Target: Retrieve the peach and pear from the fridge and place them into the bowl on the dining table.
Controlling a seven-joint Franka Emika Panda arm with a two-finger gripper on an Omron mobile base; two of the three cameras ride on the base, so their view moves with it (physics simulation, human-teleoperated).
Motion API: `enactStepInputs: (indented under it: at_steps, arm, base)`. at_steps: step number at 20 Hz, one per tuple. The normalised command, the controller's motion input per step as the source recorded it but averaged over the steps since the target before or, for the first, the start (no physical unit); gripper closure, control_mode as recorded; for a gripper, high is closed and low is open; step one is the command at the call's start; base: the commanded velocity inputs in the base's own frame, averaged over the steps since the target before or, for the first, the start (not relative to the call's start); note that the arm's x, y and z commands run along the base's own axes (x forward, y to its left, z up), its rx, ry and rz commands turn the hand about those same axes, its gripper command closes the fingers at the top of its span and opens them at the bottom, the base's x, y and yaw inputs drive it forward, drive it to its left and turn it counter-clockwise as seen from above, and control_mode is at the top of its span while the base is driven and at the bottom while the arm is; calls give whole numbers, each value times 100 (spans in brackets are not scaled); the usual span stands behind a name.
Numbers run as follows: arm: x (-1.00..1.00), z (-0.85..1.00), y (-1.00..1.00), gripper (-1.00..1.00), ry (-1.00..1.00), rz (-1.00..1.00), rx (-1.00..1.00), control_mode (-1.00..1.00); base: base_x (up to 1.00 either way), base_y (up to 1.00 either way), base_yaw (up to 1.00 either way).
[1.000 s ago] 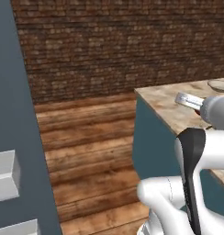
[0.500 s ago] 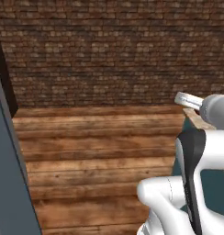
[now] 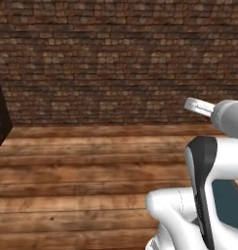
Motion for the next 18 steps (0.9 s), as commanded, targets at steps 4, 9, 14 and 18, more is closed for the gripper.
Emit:
enactStepInputs:
  at_steps: [4,9,14,18]
  arm:
    - [0,0,0,100,0,0,0,100]
    - [0,0,0,100,0,0,0,100]
    - [0,0,0,100,0,0,0,100]
    - [0,0,0,100,0,0,0,100]
  base:
    - [100,-42,-11]
    - [100,-22,-32]
    - [100,-31,-43]
    - [100,-23,-56]
